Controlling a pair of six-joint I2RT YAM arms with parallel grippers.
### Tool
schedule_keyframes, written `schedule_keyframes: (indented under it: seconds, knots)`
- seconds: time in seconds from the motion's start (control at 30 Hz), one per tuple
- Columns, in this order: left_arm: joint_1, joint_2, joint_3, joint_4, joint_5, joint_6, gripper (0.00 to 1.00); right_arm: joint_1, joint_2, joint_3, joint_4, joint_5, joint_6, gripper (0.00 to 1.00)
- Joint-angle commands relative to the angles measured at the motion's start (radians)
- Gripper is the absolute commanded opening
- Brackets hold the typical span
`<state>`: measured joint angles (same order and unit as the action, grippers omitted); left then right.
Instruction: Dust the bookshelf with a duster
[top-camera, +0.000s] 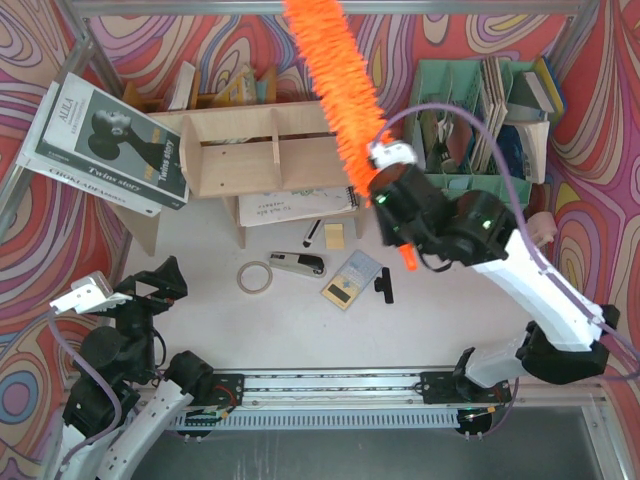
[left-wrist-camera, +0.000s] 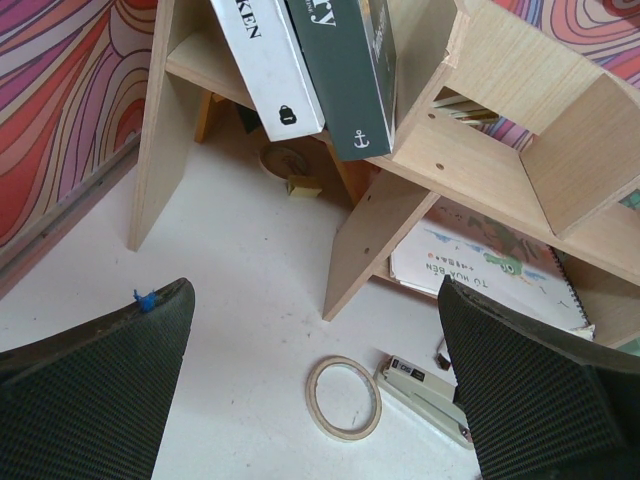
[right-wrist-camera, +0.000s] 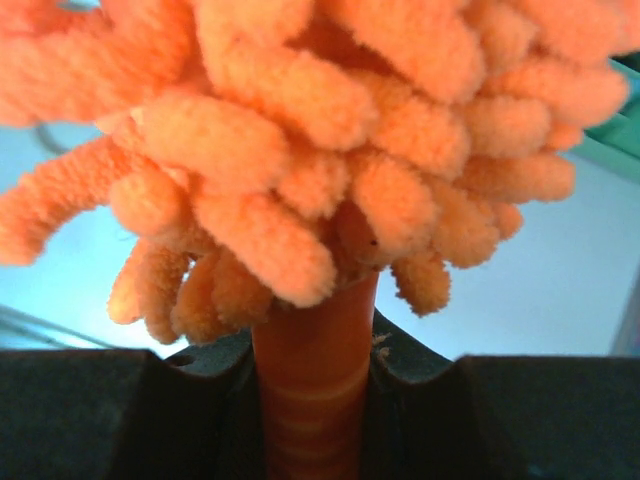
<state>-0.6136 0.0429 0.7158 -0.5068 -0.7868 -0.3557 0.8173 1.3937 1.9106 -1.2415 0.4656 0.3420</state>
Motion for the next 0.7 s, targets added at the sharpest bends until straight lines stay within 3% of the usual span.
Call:
schedule_keyframes:
  seconds: [0.0, 0.17, 0.33, 0.67]
  knots:
    - [0.005, -0.015, -0.003, -0.008, -0.024, -0.009, 0.98, 0.201, 0.101, 0.057, -0.045, 0.086, 0.086, 0.0]
    - [0.005, -0.023, 0.0, -0.012, -0.037, -0.011, 0.98, 0.348, 0.138, -0.001, -0.035, 0.059, 0.168, 0.0]
    - [0.005, -0.013, 0.013, -0.045, -0.078, -0.03, 0.98, 0.453, 0.105, -0.137, 0.096, -0.002, 0.244, 0.0]
    - [0.005, 0.016, 0.037, -0.107, -0.141, -0.067, 0.98, 0.629, 0.114, -0.288, 0.2, 0.076, 0.5, 0.0]
